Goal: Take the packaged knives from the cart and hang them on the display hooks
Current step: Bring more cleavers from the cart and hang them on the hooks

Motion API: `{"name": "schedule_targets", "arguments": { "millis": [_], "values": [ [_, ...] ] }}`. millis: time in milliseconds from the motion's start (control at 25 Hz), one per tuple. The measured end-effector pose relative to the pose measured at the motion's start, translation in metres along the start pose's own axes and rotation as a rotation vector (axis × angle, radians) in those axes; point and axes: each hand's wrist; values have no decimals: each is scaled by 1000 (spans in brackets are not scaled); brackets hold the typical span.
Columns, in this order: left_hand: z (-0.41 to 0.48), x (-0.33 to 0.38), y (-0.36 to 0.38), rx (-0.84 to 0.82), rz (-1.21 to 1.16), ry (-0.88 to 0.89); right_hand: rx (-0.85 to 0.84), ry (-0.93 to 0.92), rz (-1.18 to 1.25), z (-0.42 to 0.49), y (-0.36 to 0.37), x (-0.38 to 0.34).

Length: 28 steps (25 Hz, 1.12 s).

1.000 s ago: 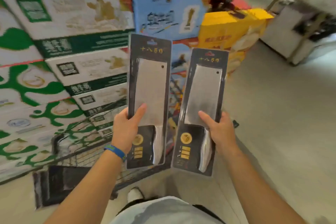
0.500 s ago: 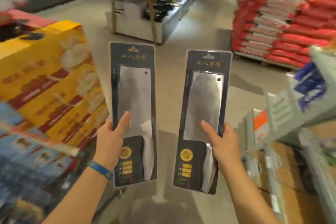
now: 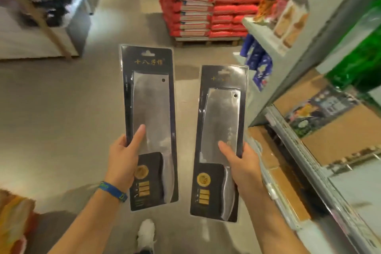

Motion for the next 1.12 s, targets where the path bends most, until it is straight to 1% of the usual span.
{"name": "schedule_targets", "arguments": {
  "millis": [80,240,320,440,560,680,800,920,1040,1120],
  "values": [
    [45,18,22,-83,25,-22,63,0,-12,25,2,-8],
    [132,57,89,-279,96,8,328,-83,-12,75,-12,-37],
    [158,73,140,-414,133,47,426,-108,36,90,-36,-56],
    [181,95,234,-590,146,149,642,-180,57,109,-93,-90],
    [176,129,333,-753,176,297,787,-277,10,119,-149,-132],
    [159,182,428,-890,120,446,939,-402,-50,124,-205,-194],
    [144,234,504,-976,19,577,1065,-539,-147,128,-261,-262],
    [136,280,568,-1054,-60,604,1200,-604,-215,125,-304,-323],
    [119,323,622,-1225,-168,628,1335,-646,-290,119,-333,-372],
    [106,344,651,-1306,-207,671,1393,-650,-285,116,-342,-393]
  ]
}}
Point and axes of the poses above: each hand's wrist, its own z-axis towards the middle knuckle, its own y-axis out of the palm, x = y × z, and after that the axes turned 8 degrees about -x, right-handed
